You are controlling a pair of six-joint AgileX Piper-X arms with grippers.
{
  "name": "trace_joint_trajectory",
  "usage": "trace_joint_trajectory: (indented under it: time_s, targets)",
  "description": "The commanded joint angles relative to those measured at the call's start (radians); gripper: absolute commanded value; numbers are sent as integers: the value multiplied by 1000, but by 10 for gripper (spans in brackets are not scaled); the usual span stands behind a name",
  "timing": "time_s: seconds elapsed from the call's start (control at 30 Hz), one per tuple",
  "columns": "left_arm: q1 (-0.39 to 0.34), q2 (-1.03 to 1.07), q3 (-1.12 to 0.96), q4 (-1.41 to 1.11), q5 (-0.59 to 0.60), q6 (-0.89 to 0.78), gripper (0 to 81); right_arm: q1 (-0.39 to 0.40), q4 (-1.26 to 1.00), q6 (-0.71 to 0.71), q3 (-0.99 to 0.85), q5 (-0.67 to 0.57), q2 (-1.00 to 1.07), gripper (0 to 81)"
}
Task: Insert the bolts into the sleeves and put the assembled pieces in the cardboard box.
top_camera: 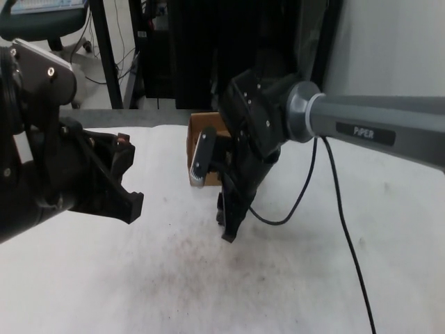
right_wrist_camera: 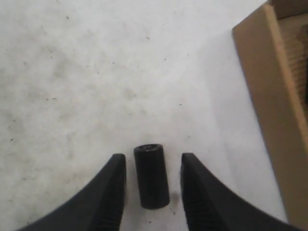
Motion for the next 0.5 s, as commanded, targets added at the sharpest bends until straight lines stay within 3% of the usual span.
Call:
trace_joint_trajectory:
  time_s: [0.0, 0.47]
  targets:
    - [2, -4, -4, -4, -6, 1, 3, -3, 3, -12, -6, -14, 0, 363]
    - [2, -4, -4, -4, -6, 1, 3, -37, 3, -31, -6, -14, 0, 363]
